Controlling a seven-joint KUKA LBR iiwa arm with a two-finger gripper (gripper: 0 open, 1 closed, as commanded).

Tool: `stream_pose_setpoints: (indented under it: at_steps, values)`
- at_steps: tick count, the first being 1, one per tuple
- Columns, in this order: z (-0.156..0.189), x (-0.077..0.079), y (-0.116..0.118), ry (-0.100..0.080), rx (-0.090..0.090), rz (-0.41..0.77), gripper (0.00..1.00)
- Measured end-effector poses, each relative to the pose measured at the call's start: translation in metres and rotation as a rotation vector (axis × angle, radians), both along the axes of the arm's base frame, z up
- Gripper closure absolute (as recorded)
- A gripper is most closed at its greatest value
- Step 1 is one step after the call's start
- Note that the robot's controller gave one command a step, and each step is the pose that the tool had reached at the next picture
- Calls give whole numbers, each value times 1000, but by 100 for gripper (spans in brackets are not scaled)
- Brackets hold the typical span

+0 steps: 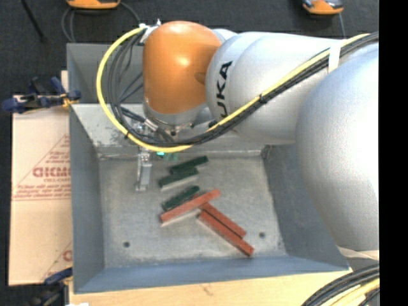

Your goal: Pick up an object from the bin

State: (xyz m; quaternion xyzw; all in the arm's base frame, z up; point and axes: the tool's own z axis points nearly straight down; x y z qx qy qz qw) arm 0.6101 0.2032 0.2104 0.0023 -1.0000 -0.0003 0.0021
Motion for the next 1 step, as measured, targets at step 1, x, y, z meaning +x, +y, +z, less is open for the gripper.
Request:
stream_pose_setpoints:
  at_steps: [1]
  values:
    - [-123,-59,-59,2,-4,-246,0]
